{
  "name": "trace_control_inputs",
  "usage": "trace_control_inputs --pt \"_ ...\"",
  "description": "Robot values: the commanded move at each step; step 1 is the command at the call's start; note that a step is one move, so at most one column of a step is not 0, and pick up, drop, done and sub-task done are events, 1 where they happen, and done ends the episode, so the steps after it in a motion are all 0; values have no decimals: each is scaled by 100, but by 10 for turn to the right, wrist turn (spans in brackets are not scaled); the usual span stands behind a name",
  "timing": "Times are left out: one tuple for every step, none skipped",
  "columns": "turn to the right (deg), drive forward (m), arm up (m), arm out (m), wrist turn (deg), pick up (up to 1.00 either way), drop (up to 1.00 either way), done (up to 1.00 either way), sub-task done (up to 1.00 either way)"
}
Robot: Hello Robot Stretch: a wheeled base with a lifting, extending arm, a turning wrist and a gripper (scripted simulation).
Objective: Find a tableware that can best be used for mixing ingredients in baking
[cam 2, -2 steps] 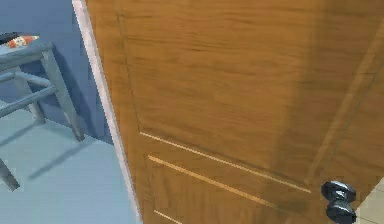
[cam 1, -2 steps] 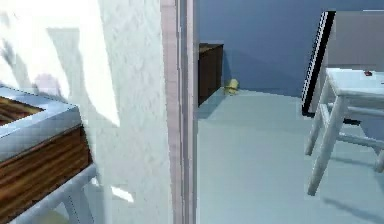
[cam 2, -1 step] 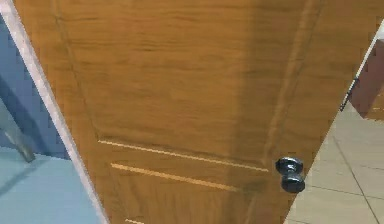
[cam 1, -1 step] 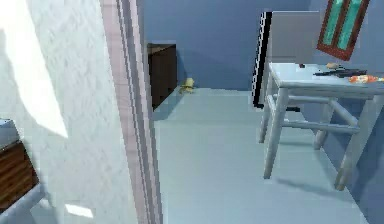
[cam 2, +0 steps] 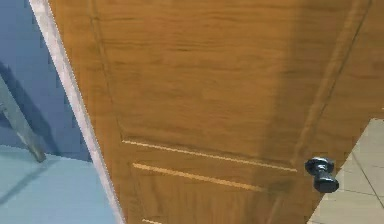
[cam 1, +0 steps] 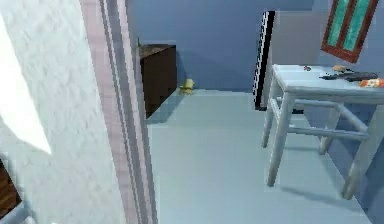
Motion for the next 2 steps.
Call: trace_control_inputs --pt "330 0 0 0 0 0 0 0 0" --pt "0 35 0 0 0 0 0 0 0"
